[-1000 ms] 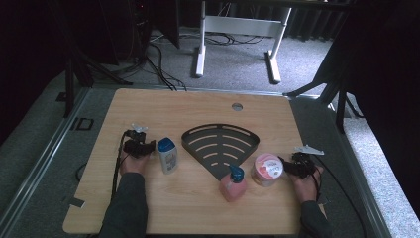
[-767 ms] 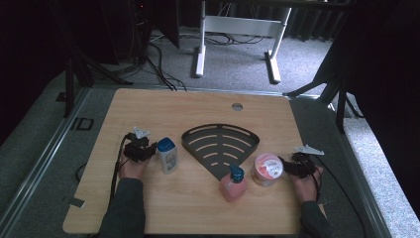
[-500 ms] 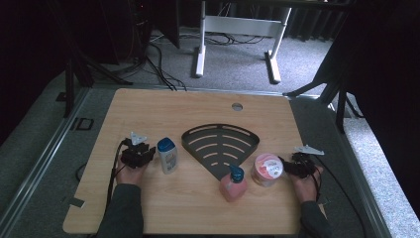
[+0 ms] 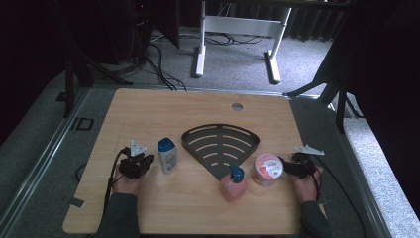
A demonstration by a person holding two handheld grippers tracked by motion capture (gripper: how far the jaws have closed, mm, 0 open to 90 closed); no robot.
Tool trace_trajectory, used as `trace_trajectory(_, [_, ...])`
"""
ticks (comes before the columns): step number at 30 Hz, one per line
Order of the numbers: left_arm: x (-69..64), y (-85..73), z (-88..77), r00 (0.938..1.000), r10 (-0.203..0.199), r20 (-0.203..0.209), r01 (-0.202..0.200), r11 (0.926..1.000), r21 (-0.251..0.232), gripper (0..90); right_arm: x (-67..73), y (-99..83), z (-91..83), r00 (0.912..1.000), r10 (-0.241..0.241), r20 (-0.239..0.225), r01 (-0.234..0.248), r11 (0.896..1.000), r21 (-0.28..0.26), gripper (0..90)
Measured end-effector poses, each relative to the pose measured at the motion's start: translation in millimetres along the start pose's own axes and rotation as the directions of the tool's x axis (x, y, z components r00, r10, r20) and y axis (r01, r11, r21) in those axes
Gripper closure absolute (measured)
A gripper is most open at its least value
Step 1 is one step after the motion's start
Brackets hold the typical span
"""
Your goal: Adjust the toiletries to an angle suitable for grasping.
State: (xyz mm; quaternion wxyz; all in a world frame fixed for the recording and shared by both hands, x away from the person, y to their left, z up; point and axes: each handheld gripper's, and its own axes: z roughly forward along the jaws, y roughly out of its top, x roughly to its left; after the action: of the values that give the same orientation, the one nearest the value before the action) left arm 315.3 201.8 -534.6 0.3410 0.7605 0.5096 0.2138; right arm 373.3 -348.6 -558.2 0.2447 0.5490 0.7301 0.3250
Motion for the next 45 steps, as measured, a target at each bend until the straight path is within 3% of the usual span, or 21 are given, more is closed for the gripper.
trace_trajectory(8, [-19.6, -12.1, -12.5, 0.9978, 0.061, 0.026, -0.061, 0.9980, 0.013, 90.0, 0.0, 0.0, -0.1, 1.0000, -0.001, 0.000, 0.001, 1.000, 0.000, 34.2])
trace_trajectory(10, [-19.6, -12.1, -12.5, 0.9978, 0.061, 0.026, -0.061, 0.9980, 0.013, 90.0, 0.0, 0.0, -0.1, 1.0000, 0.000, 0.000, 0.000, 1.000, 0.000, 34.2])
trace_trajectory(11, [-29.0, -15.7, -17.0, 0.9956, 0.083, 0.045, -0.083, 0.9965, 0.005, 90.0, 0.0, 0.0, 0.0, 1.0000, 0.000, 0.000, 0.000, 1.000, 0.000, 34.1])
trace_trajectory(13, [-35.9, -17.5, -18.6, 0.9936, 0.102, 0.050, -0.102, 0.9947, 0.010, 90.0, 0.0, 0.0, 0.0, 1.0000, 0.000, 0.000, 0.000, 1.000, 0.000, 34.2])
trace_trajectory(21, [-56.8, -16.7, -14.6, 0.9819, 0.175, 0.074, -0.175, 0.9846, -0.006, 90.0, 0.0, 0.0, 0.0, 1.0000, 0.000, 0.000, 0.000, 1.000, 0.000, 34.2])
trace_trajectory(27, [-60.4, -13.4, -4.7, 0.9734, 0.205, 0.103, -0.205, 0.9787, -0.012, 90.0, 0.0, 0.0, 0.0, 1.0000, 0.000, 0.000, 0.000, 1.000, 0.000, 34.2])
trace_trajectory(30, [-61.4, -13.9, 0.3, 0.9703, 0.222, 0.096, -0.223, 0.9749, -0.004, 90.0, 0.0, 0.0, 0.0, 1.0000, 0.000, 0.000, 0.000, 1.000, 0.000, 34.2])
trace_trajectory(37, [-61.0, -12.1, 5.5, 0.9676, 0.235, 0.092, -0.236, 0.9717, -0.002, 90.0, 0.0, 0.0, 0.0, 1.0000, -0.001, 0.000, 0.001, 1.000, 0.000, 34.1])
trace_trajectory(45, [-53.9, -8.0, 15.9, 0.9686, 0.236, 0.079, -0.237, 0.9716, 0.006, 90.0, 0.0, 0.0, 0.0, 1.0000, 0.000, 0.000, 0.000, 1.000, 0.000, 34.1])
